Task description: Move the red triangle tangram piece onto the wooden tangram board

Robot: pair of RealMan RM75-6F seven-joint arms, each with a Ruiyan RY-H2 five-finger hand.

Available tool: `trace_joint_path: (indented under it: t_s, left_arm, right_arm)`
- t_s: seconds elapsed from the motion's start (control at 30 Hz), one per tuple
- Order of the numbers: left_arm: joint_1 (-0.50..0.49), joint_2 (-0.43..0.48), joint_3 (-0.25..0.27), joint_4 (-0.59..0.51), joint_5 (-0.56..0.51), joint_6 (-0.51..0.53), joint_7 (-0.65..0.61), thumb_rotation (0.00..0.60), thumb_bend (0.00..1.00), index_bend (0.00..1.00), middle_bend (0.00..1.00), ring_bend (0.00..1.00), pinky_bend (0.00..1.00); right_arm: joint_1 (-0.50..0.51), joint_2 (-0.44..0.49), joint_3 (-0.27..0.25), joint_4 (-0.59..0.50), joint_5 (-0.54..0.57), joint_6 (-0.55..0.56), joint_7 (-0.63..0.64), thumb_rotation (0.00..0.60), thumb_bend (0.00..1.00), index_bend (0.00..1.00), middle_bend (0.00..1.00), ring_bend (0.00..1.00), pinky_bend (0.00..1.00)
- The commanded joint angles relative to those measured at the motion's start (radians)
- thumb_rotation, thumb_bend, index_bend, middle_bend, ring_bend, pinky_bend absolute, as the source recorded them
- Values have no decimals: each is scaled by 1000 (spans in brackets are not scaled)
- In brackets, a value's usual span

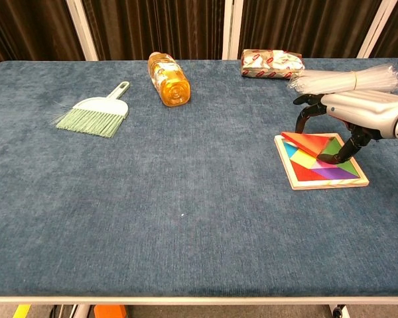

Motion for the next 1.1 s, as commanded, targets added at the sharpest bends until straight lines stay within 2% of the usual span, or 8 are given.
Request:
trace_joint_path:
  t_s: [0.03,0.33,0.43,0.73,0.83,1.1]
  left_arm:
    - [0,0,0,1,0,0,0,600,0,148,76,23,115]
    - [0,-3,0,4,-4,-4,-2,600,0,148,76,23,115]
    - [1,-3,0,5,-5,-5,-3,600,0,148,76,23,115]
    - [2,-4,-1,8,-8,-7,-7,600,0,149,76,23,115]
    - [2,-4,-1,8,-8,-6,-7,600,0,149,76,23,115]
    - [2,-4,-2,6,-5,-4,-5,600,0,150,76,23,115]
  right_arm:
    - [0,0,-3,4,1,2,-3,600,234,508,0,0,0]
    - [3,-2,-9,12,8,2,-4,600,235,488,0,0,0]
    - [5,-4,-9,16,10,2,-2,600,234,436,0,0,0]
    - [6,-4,-14,21,12,3,-3,600,233,166,0,0,0]
    - [5,-2,-15,19,11,6,-1,600,231,103,0,0,0]
    - [-1,15,-11,-7,-19,31,25,600,229,62,0,0,0]
